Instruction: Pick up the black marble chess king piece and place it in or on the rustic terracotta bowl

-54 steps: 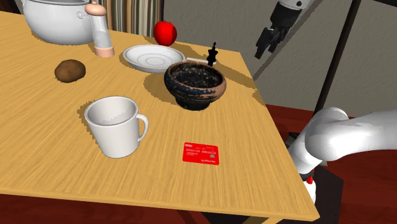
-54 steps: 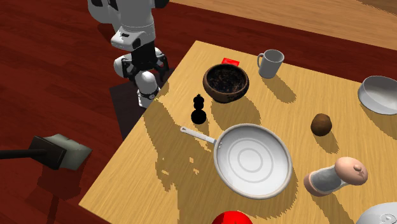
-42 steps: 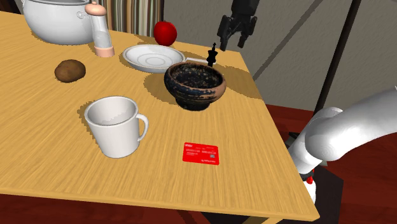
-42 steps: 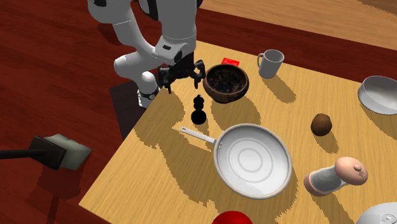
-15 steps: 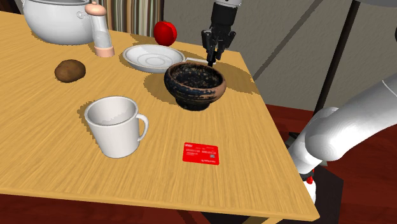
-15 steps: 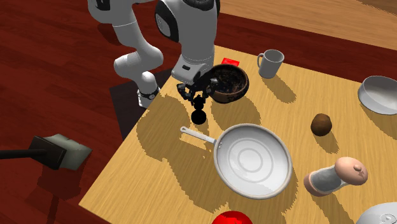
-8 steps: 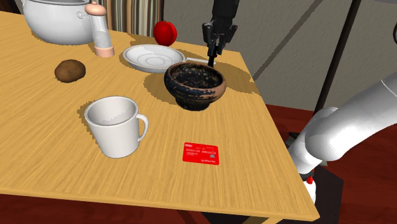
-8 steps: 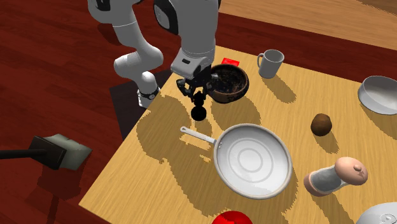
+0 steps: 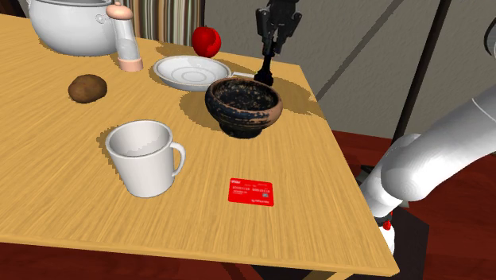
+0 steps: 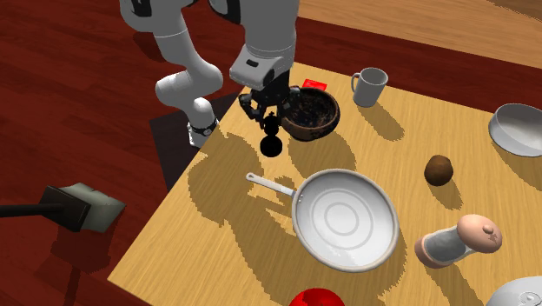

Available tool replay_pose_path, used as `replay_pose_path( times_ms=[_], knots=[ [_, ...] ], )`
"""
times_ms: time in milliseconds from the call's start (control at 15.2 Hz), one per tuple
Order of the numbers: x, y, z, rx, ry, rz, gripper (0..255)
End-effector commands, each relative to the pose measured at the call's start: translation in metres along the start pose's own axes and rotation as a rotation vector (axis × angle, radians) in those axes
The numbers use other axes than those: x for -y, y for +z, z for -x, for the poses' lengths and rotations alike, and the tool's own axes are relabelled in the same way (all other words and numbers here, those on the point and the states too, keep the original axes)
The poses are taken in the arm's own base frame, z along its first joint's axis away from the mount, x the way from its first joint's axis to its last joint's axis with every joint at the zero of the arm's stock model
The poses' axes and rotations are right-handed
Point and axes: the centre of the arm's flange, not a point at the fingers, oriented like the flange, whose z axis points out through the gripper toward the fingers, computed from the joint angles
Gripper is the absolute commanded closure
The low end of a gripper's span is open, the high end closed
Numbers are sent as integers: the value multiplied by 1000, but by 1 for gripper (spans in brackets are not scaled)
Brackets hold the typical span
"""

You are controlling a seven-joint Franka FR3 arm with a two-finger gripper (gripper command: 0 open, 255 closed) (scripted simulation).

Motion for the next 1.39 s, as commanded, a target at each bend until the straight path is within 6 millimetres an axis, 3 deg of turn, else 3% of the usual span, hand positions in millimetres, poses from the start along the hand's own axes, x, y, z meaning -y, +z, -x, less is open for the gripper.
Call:
replay_pose_path(
  times_ms=[0,1254,1320],
  knots=[
    [-1,-10,0,0,0,0,255],
    [-1,-107,-1,0,0,0,255],
    [9,-109,6,0,0,0,255]
  ],
)
